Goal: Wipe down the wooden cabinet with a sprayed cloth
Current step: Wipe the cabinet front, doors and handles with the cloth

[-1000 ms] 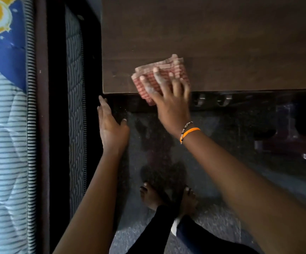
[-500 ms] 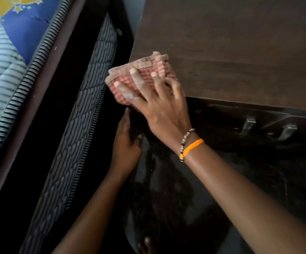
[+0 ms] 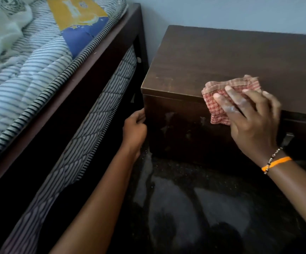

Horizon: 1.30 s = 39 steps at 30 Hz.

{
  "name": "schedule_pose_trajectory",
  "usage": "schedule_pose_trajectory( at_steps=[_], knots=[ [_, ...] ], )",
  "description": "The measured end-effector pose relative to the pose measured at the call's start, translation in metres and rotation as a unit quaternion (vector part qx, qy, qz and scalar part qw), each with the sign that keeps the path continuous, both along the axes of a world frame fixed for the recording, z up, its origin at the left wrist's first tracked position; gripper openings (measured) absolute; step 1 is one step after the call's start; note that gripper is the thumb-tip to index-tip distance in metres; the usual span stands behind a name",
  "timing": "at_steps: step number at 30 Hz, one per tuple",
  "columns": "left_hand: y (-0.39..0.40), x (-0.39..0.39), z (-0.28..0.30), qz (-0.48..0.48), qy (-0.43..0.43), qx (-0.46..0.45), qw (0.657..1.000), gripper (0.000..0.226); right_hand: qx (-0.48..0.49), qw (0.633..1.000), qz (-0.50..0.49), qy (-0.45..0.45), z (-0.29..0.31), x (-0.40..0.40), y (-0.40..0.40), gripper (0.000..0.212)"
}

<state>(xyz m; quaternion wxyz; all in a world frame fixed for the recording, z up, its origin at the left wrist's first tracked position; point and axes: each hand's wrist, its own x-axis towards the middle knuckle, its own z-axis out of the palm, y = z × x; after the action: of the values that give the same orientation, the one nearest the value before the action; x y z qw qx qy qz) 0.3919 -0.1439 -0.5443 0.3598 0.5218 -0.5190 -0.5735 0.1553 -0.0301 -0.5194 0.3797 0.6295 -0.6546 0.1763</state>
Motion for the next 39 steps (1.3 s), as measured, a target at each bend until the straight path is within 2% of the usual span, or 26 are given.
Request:
schedule_pose_trajectory(
  at_steps=[5,13,16,20,23,28,31,35,39],
  knots=[
    [0.005,-0.001,0.001,0.0,0.023,-0.013,1.0,0.068,-0.029,0.993,0.094,0.062,-0.005,0.027,-0.04,0.047],
    [0.012,-0.004,0.001,0.017,0.039,-0.032,0.999,0.071,-0.048,0.983,0.18,-0.004,-0.001,0.128,-0.127,0.026],
    [0.01,-0.006,0.0,0.03,0.044,-0.019,0.998,0.07,-0.055,0.982,0.182,0.018,0.0,0.137,-0.135,0.02],
    [0.008,-0.001,-0.002,0.022,0.038,-0.006,0.999,0.062,-0.045,0.976,0.2,0.071,-0.004,0.123,-0.129,0.024],
    [0.009,-0.002,0.002,0.027,0.042,0.005,0.999,0.058,-0.057,0.973,0.178,0.139,-0.015,0.1,-0.112,0.031],
    [0.008,0.0,0.003,0.019,0.045,0.004,0.999,0.072,-0.023,0.976,0.06,0.208,-0.06,0.033,-0.053,0.052],
    [0.01,0.001,0.005,0.009,0.03,0.002,0.999,0.07,0.053,0.98,0.044,0.188,-0.082,0.005,-0.02,0.063],
    [0.011,0.0,0.002,0.008,0.037,0.003,0.999,0.071,0.04,0.991,0.055,0.118,-0.089,0.024,-0.026,0.068],
    [0.009,-0.001,-0.002,0.013,0.048,0.002,0.999,0.066,0.06,0.992,0.103,0.051,-0.067,0.067,-0.062,0.074]
  ],
)
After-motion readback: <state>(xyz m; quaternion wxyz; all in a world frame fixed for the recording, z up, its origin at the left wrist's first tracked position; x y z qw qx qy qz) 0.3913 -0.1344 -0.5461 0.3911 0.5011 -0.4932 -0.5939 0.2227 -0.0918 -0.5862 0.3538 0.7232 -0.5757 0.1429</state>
